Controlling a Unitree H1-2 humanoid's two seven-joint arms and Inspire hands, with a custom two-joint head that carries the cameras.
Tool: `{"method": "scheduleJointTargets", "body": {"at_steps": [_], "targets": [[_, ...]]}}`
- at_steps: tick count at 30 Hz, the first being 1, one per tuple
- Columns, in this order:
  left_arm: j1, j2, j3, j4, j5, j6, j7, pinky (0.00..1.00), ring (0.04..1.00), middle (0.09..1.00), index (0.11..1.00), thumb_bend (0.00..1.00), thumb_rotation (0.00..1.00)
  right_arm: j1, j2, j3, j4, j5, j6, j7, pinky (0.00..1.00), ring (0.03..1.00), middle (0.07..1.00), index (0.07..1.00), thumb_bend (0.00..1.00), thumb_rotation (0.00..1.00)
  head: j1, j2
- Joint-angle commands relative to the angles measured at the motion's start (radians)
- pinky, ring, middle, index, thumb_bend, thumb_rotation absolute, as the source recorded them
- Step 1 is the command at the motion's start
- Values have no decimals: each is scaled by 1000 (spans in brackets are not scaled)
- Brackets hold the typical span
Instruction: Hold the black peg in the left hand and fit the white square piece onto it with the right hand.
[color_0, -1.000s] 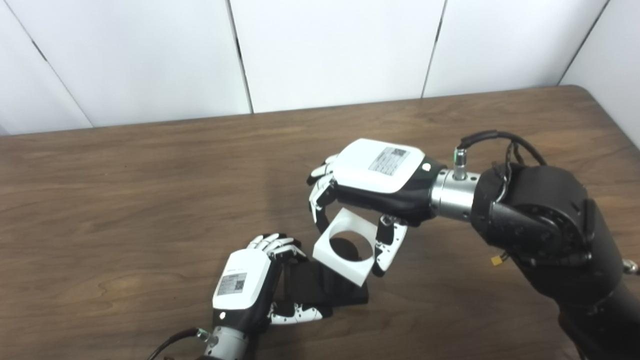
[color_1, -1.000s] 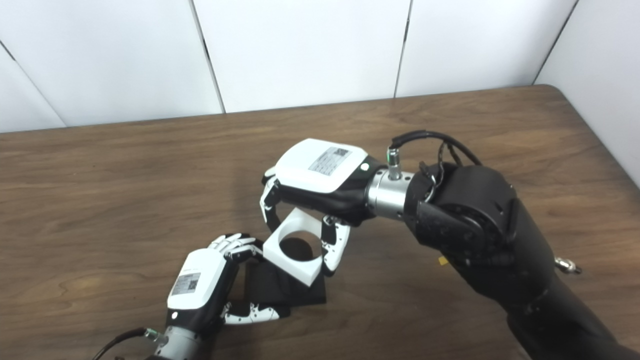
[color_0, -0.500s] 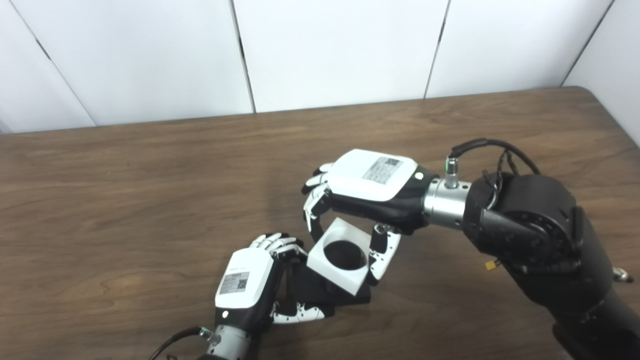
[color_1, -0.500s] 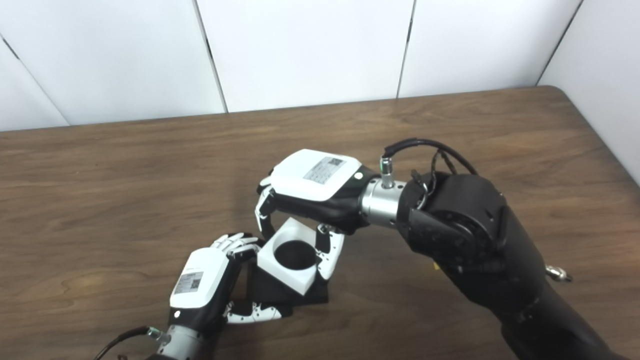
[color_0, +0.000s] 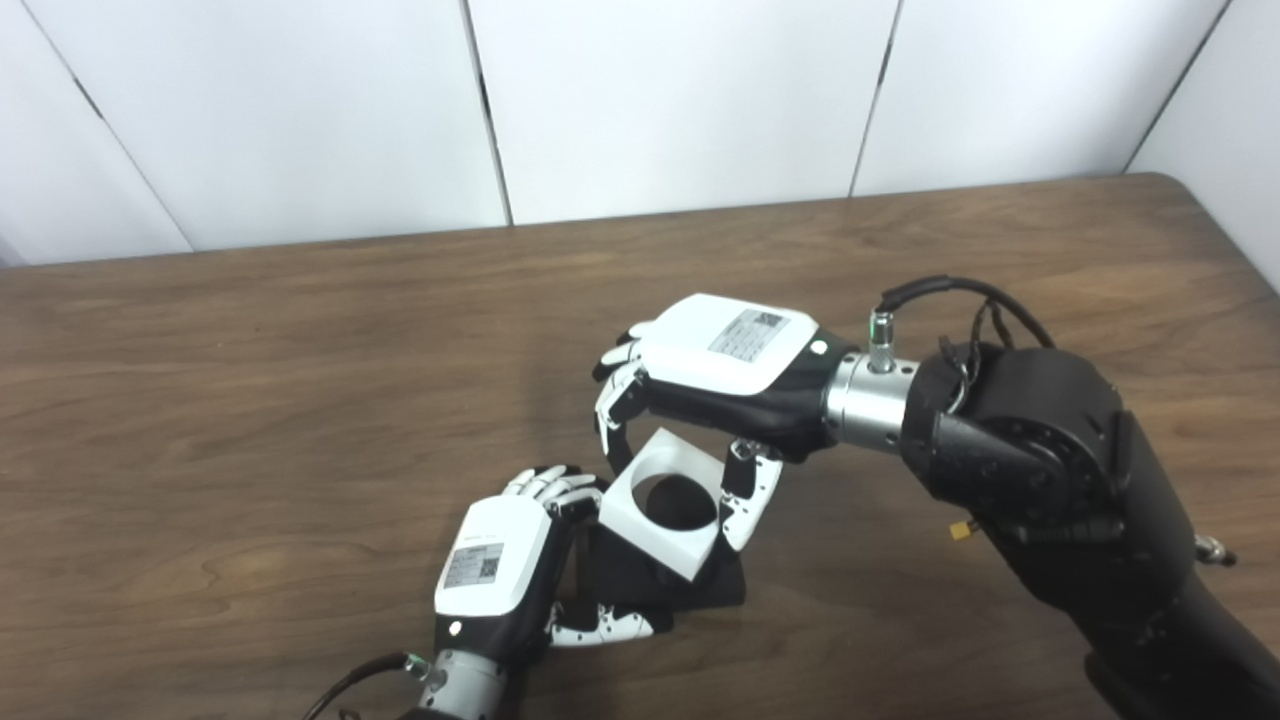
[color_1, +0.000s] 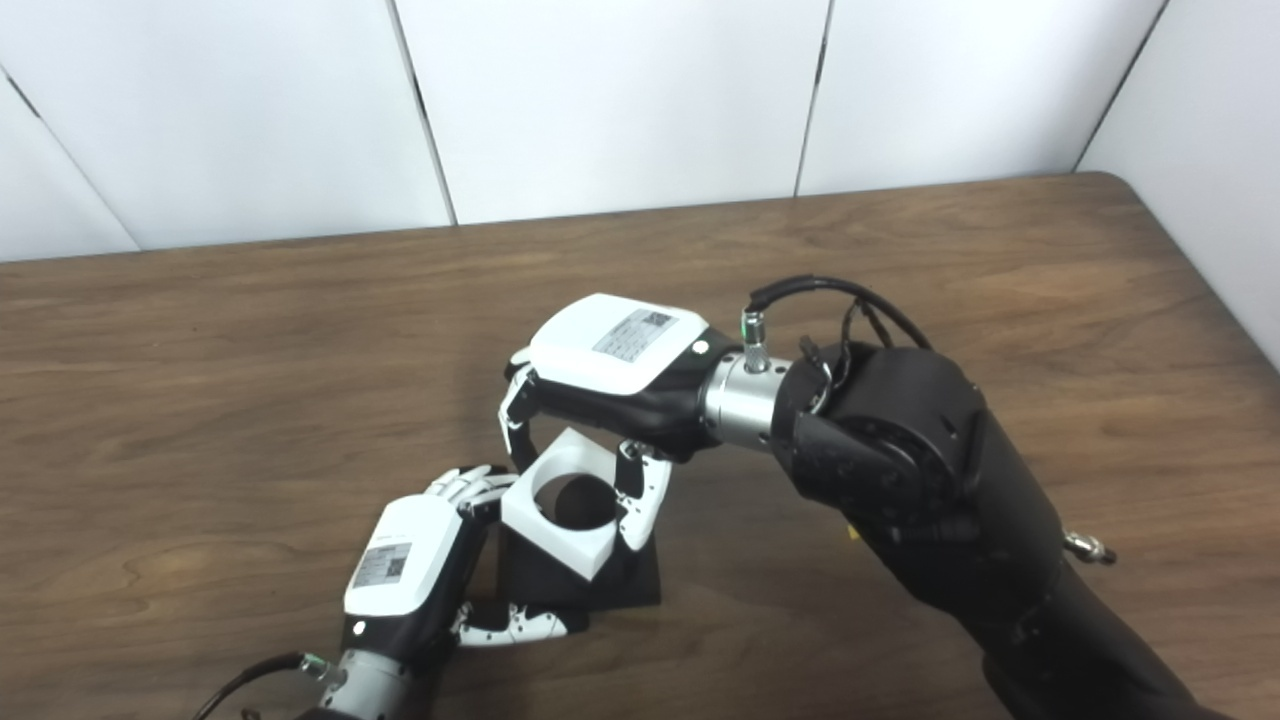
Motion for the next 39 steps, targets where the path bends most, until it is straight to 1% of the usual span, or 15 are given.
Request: {"method": "scheduleJointTargets", "body": {"at_steps": [1, 9, 23, 29, 39], "targets": [[19, -2, -22, 5, 9, 8, -52, 880, 854, 778, 485, 522, 49, -36, -2, -13, -8, 0, -17, -29, 929, 890, 756, 482, 524, 133, -1, 0], [18, -1, -20, 3, 3, 2, -51, 877, 854, 777, 485, 522, 49, -38, -22, -12, -6, 8, -36, -21, 918, 889, 752, 481, 524, 133, -9, 3], [19, -2, -19, -3, 4, 6, -56, 880, 851, 778, 485, 522, 49, -59, -72, -17, -59, 39, -18, 39, 861, 883, 738, 482, 524, 131, -12, 5], [20, -2, -20, -4, 4, 4, -55, 878, 851, 777, 485, 522, 49, -58, -67, -9, -67, 31, -9, 53, 850, 878, 736, 482, 524, 131, -9, 9], [20, -4, -19, -12, 6, 9, -62, 877, 850, 775, 485, 522, 49, -44, -61, 4, -48, 16, -39, 29, 826, 871, 740, 482, 524, 132, -9, 10]]}}
